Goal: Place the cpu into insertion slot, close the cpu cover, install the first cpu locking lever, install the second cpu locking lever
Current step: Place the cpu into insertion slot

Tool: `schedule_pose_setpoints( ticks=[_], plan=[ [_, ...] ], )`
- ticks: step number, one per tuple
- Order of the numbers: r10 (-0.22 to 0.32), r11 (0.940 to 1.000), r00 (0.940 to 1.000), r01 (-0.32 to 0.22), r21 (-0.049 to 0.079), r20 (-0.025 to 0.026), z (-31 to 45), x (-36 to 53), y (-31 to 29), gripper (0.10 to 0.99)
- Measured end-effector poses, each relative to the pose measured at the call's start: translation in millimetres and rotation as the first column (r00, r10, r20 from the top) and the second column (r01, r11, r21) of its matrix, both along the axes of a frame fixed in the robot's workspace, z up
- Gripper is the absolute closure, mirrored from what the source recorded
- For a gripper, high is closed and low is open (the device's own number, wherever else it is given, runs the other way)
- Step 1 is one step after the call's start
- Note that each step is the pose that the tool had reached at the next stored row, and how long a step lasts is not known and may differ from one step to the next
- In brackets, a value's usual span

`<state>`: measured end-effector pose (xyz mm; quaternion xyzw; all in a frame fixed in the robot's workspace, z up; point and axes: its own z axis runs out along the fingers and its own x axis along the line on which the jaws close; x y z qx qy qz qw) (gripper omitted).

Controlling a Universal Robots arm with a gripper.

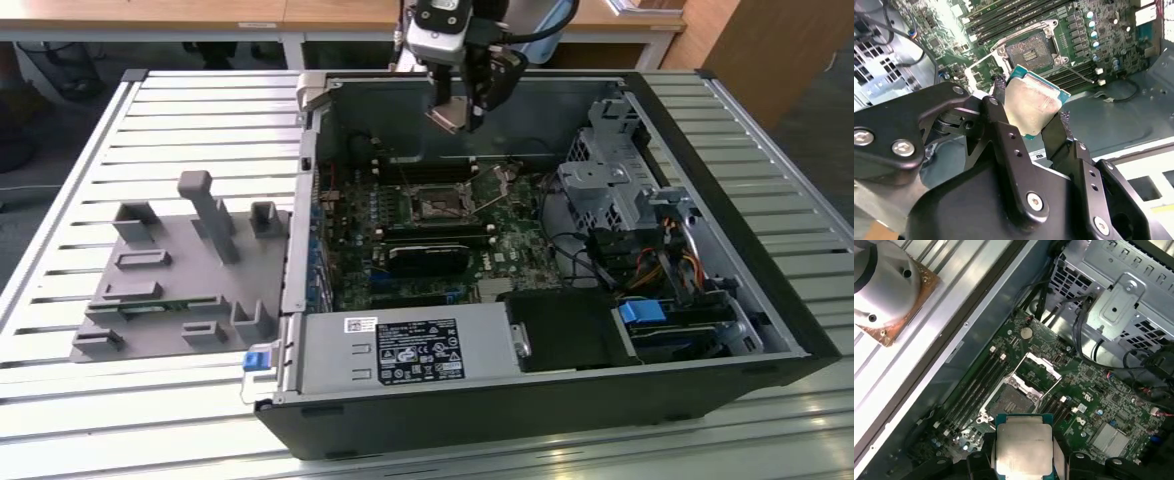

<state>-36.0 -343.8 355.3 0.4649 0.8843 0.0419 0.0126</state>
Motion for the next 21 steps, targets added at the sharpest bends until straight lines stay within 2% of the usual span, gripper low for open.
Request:
schedule_pose_setpoints(
  ticks=[3, 6, 11, 14, 16, 21],
  plan=[
    [-0.048, 0.9989, 0.9989, 0.048, 0.0, 0.0, -0.4, 0.0, 0.0, 0.549],
    [-0.098, 0.9952, 0.9952, 0.098, 0.0, 0.0, -1.0, 0.0, 0.0, 0.549],
    [-0.182, 0.9833, 0.9833, 0.182, 0.0, -0.0001, -2.2, 0.0, 0.0, 0.549],
    [-0.233, 0.9724, 0.9724, 0.233, 0.0, 0.0, -3.0, 0.0, 0.0, 0.549],
    [-0.27, 0.9629, 0.9629, 0.27, 0.0, -0.0001, -3.6, 0.0, 0.0, 0.549],
    [-0.355, 0.9348, 0.9348, 0.355, 0.0, -0.0001, -5.0, 0.0, 0.0, 0.549]
  ],
)
